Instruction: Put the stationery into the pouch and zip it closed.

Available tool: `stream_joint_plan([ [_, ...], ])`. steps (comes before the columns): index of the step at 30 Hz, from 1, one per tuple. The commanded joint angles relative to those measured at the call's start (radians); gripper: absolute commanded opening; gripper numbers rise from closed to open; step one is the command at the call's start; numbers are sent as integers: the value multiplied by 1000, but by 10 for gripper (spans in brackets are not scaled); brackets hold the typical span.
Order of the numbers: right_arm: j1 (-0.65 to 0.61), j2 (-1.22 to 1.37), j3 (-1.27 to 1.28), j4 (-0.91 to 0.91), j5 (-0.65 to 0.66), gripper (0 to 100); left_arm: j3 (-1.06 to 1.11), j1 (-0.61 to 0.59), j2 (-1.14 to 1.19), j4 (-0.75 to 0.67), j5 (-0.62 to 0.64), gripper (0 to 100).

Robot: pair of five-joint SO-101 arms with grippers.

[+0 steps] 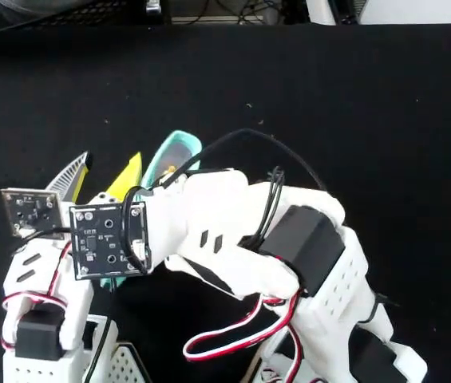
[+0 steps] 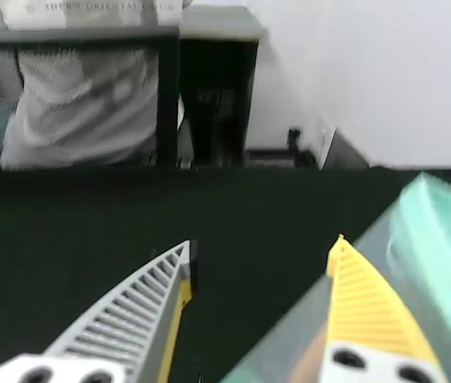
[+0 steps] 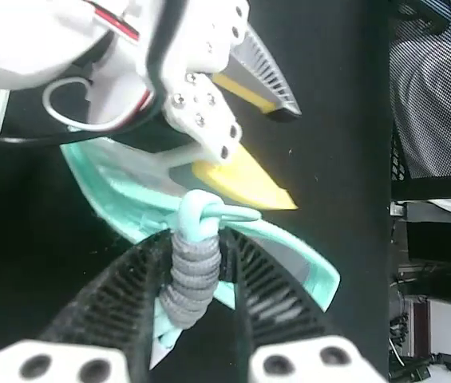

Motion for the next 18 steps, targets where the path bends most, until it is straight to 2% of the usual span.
stream_joint_plan([
  [1,-12,-19,-44,-40,2,12,-127,-42,-6,201,2,278],
  [4,-12,-18,-38,-64,2,12,-269,-91,-23,394,-9,278],
  [9,-12,-18,-36,-81,2,12,-501,-85,-143,646,-137,279],
  [11,-12,-13,-36,-81,2,12,-553,-30,-187,707,-164,279],
  [14,-12,13,-45,-78,-18,12,-573,133,-189,769,-169,280],
  [18,-12,47,-45,-80,-40,12,-522,286,-178,753,-132,280],
])
